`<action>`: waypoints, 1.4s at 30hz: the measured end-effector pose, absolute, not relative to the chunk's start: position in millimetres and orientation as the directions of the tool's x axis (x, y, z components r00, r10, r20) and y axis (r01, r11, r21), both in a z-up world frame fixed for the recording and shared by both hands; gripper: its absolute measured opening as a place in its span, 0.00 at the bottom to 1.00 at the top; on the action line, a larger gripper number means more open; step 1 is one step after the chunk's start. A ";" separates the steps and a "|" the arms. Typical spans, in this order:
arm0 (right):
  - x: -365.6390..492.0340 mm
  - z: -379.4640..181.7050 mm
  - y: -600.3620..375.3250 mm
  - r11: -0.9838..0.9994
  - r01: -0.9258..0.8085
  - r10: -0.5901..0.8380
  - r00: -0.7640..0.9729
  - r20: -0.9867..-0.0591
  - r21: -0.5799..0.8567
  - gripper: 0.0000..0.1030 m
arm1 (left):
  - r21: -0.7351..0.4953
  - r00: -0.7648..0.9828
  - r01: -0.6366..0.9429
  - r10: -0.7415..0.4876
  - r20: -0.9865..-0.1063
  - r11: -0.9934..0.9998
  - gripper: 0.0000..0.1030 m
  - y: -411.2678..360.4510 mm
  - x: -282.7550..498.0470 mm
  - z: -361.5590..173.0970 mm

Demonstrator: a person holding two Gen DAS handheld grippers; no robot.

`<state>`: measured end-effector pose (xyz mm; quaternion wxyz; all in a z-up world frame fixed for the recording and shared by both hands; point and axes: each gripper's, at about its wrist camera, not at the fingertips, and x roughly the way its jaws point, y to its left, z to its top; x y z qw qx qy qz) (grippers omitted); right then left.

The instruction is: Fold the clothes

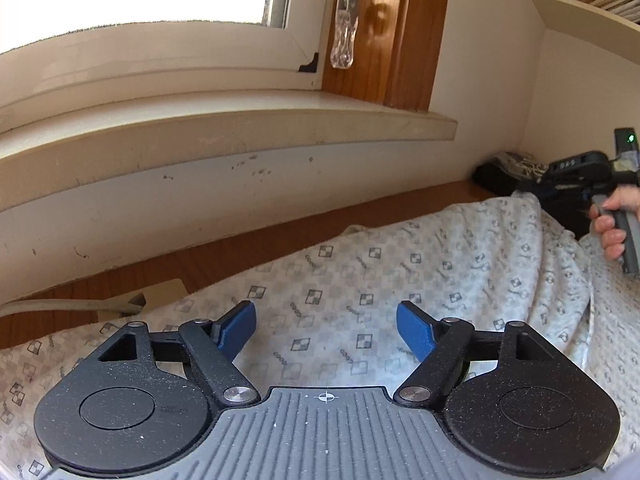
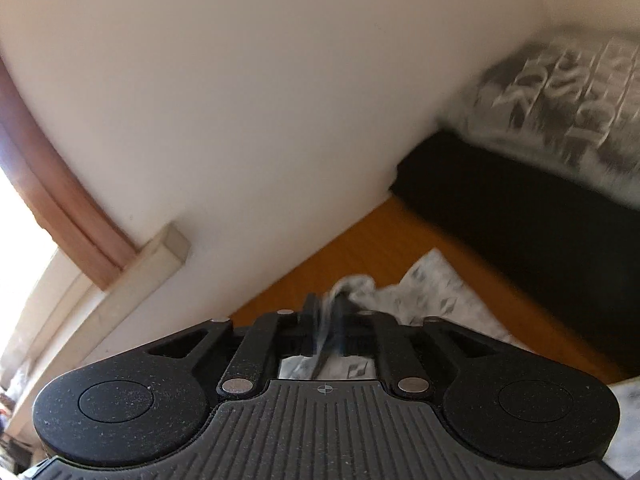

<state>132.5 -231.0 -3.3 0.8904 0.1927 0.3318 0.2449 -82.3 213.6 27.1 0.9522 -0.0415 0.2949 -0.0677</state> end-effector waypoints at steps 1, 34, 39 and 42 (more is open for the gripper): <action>131.0 1.7 -232.1 0.820 -0.310 0.547 0.670 -0.501 0.481 0.20 | -0.119 0.817 0.101 -0.150 -0.556 0.988 0.78 213.8 -82.6 27.0; 84.9 -2.2 -231.0 0.857 -0.506 0.477 0.715 -0.510 0.092 0.45 | -0.110 0.810 0.091 -0.137 -0.570 0.990 0.89 208.8 -82.3 26.5; 67.9 -13.3 -220.2 0.796 -0.603 0.524 0.646 -0.555 0.052 0.52 | -0.101 0.804 0.092 -0.133 -0.579 0.991 0.89 207.1 -81.3 26.3; 69.2 -24.9 -215.8 0.791 -0.611 0.506 0.634 -0.585 0.022 0.53 | -0.076 0.793 0.085 -0.114 -0.598 0.993 0.90 203.7 -78.8 24.6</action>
